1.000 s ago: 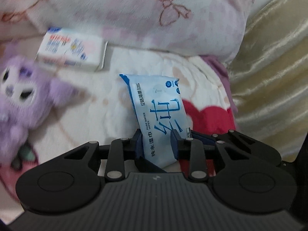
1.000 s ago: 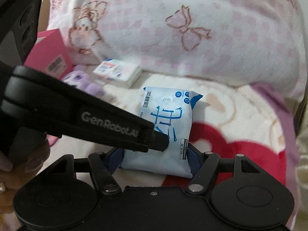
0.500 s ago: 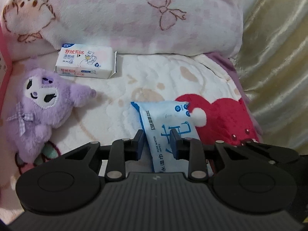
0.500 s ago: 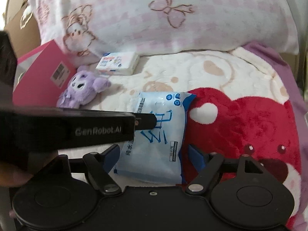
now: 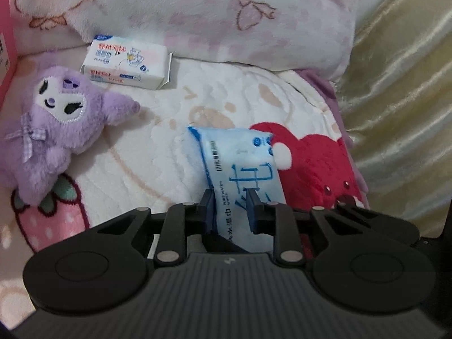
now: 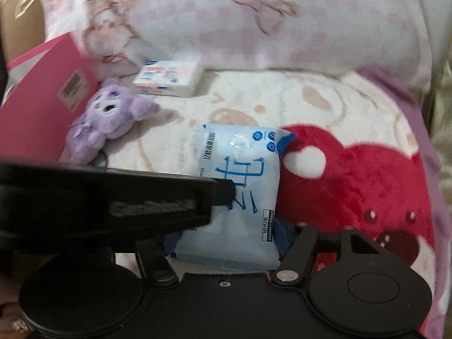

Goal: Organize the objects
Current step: 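Lift the wet wipes pack with the right gripper toward the pink box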

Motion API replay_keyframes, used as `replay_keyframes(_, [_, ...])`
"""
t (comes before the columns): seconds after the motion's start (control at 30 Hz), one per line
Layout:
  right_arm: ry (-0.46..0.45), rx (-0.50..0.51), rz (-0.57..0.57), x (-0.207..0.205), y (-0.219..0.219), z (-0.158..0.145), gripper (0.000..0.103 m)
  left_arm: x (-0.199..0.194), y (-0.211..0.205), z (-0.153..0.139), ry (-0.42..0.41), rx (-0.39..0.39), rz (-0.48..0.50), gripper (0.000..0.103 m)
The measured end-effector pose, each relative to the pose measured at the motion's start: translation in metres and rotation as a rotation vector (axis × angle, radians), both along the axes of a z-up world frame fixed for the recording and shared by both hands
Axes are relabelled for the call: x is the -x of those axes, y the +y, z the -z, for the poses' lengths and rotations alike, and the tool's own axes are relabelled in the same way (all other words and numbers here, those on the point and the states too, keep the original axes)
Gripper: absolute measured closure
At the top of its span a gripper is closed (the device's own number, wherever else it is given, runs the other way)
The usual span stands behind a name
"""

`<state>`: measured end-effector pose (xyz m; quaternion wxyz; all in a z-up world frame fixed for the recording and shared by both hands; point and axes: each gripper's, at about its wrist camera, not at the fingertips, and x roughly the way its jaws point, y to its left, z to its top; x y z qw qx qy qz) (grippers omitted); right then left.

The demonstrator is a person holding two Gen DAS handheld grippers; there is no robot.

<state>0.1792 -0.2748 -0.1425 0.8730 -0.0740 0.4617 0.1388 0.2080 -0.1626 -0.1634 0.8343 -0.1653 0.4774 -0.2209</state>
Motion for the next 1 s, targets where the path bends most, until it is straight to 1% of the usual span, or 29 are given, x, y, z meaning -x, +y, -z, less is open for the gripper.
replay_keyframes(0.13, [0.01, -0.062, 0.007, 0.011, -0.002, -0.011, 0.036, 0.007, 0.01, -0.008, 0.031, 0.012, -0.008, 0.081])
replay_keyframes(0.2, [0.003, -0.054, 0.005, 0.019, 0.002, -0.018, 0.036, 0.011, 0.016, -0.011, 0.044, 0.027, -0.003, 0.081])
replay_keyframes(0.33, [0.009, -0.076, 0.009, 0.031, 0.007, -0.031, 0.036, 0.025, 0.024, -0.024, 0.047, 0.008, 0.006, 0.081])
replay_keyframes(0.47, [0.005, -0.078, 0.011, 0.043, 0.012, -0.043, 0.036, 0.037, 0.031, -0.034, 0.076, 0.007, 0.022, 0.081])
replay_keyframes(0.5, [0.004, -0.081, 0.009, 0.046, 0.012, -0.047, 0.036, 0.04, 0.034, -0.036, 0.079, 0.018, 0.021, 0.081])
replay_keyframes(0.6, [0.008, -0.101, 0.008, 0.054, 0.014, -0.058, 0.035, 0.046, 0.05, -0.042, 0.102, 0.088, 0.01, 0.081])
replay_keyframes(0.67, [-0.004, -0.101, -0.003, 0.059, 0.017, -0.065, 0.036, 0.049, 0.058, -0.047, 0.104, 0.118, 0.008, 0.081])
replay_keyframes(0.8, [-0.029, -0.117, -0.031, 0.071, 0.025, -0.077, 0.037, 0.059, 0.07, -0.062, 0.09, 0.101, 0.021, 0.081])
replay_keyframes(1.0, [-0.05, -0.099, -0.094, 0.089, 0.041, -0.091, 0.039, 0.074, 0.088, -0.078, 0.09, 0.077, 0.029, 0.081])
